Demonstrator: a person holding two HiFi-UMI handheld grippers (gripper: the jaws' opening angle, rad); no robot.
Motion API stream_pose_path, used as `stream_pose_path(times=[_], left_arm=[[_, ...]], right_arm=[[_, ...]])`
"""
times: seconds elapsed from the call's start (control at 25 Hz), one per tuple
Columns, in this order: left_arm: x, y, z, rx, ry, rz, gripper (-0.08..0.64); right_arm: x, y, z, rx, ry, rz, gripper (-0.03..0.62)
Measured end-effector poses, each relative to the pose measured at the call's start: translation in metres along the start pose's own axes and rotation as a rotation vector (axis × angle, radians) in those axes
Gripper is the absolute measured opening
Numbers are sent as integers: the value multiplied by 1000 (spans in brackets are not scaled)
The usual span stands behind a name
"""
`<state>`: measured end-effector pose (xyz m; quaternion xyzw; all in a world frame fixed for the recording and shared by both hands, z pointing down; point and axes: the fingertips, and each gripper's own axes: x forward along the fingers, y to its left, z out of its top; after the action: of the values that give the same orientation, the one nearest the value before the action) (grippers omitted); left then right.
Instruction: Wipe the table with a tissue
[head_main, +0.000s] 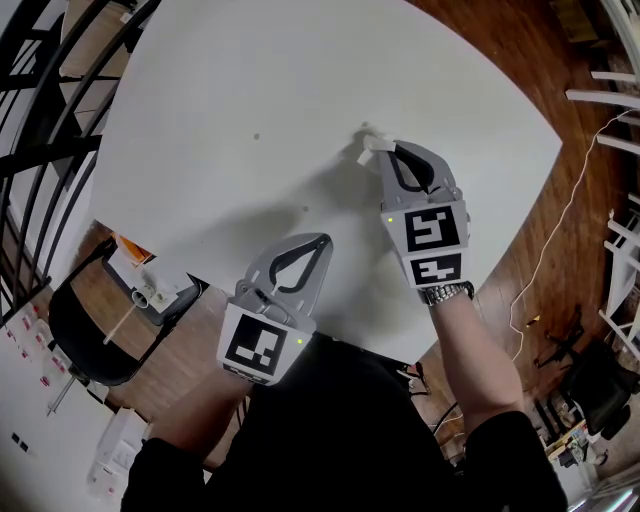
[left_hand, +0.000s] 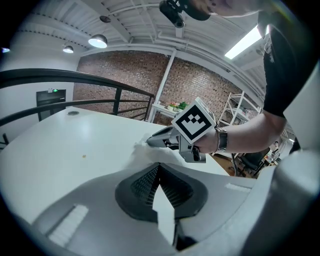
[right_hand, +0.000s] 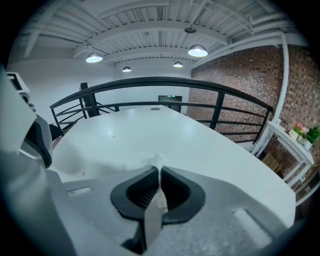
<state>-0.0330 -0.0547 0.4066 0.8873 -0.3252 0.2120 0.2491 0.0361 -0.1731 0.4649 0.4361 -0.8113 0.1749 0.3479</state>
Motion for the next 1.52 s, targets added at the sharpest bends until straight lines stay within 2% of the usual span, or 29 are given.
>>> stream_pose_path(times=[0.64,1.2,1.52], left_arm=[[-1,15,-5,-18,11,20,9],[-10,17,-17,-49,2,51,9],[-12,18,-10,-35,-3,59,9]], right_arm=[[30,-15,23,-8,-18,-16,7],[40,-9,20,-12,21,-12,6],[39,-7,20,-13,26,1,6]])
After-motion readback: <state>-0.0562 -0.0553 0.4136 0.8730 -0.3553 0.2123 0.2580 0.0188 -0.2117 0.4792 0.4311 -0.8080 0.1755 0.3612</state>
